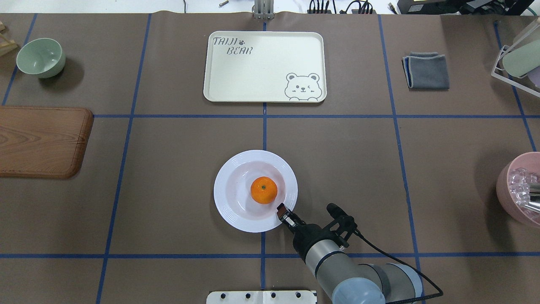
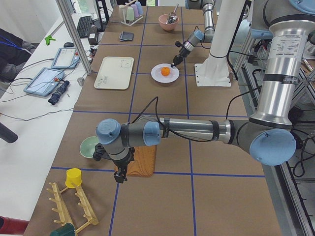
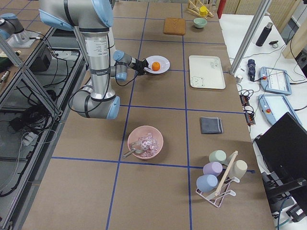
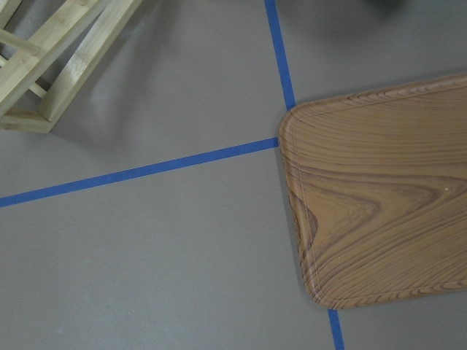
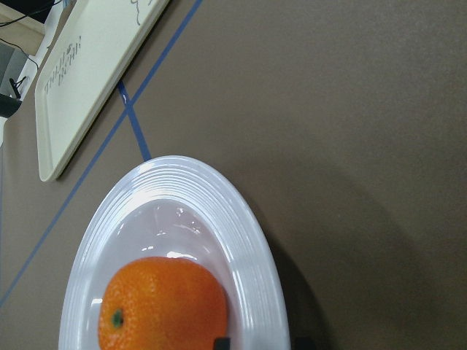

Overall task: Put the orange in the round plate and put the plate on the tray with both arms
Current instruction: 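Grip the white plate rim nearest the robot with the right gripper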

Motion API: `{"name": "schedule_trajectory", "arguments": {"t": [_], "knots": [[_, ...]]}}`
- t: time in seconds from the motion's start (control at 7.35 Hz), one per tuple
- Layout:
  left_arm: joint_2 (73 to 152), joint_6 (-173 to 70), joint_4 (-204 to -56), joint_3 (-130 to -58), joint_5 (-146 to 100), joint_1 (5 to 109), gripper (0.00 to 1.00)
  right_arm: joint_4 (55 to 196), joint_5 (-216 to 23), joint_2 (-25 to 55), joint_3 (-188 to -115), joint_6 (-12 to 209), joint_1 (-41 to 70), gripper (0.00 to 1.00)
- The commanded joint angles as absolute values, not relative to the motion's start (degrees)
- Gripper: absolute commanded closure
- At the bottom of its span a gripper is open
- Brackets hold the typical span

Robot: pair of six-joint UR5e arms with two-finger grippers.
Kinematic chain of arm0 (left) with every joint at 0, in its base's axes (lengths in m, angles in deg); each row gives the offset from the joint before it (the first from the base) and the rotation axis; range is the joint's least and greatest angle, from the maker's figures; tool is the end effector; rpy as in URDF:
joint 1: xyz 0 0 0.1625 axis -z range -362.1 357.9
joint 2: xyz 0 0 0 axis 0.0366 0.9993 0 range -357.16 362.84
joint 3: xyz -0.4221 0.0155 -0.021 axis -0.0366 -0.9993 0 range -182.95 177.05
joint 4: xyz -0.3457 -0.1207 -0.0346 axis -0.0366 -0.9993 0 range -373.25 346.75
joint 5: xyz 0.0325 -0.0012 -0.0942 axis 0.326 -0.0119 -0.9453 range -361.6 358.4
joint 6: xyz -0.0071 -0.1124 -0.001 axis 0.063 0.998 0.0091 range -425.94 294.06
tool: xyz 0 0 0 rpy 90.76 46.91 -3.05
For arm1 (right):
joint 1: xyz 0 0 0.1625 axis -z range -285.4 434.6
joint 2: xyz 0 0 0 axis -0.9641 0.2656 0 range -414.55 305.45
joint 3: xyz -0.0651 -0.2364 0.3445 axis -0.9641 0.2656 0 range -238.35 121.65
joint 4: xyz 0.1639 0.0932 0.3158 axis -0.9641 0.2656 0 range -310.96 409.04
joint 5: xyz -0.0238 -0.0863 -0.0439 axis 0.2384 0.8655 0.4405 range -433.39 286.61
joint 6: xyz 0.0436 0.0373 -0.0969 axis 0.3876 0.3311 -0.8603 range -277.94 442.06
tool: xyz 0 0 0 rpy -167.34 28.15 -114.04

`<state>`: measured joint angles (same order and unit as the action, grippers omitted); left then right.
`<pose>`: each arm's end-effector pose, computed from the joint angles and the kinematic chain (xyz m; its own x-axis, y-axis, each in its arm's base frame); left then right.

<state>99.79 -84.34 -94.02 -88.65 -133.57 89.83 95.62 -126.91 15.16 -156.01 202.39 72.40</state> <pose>-0.0741 -0.4807 0.6611 0.7132 0.2169 -0.6666 -0.2021 0.9742 0.1008 -0.5589 -0.2219 0.3329 -0.0244 0.4054 0.9138 -0.6739 0.6685 -0.3146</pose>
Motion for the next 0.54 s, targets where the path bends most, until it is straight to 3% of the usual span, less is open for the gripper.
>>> {"name": "schedule_trajectory", "arguments": {"t": [0.0,0.14,0.41], "knots": [[99.78,-84.31,-94.02,-88.64,-133.52,89.84,0.01,95.62,-127.53,13.83,-154.68,202.38,71.79,0.73],[99.87,-84.31,-94.02,-88.64,-133.52,89.75,0.01,95.71,-127.62,13.91,-154.59,202.29,71.78,1.0],[99.87,-84.31,-94.02,-88.64,-133.52,89.75,0.01,96.59,-127.71,13.74,-155.99,202.29,71.26,1.0]]}}
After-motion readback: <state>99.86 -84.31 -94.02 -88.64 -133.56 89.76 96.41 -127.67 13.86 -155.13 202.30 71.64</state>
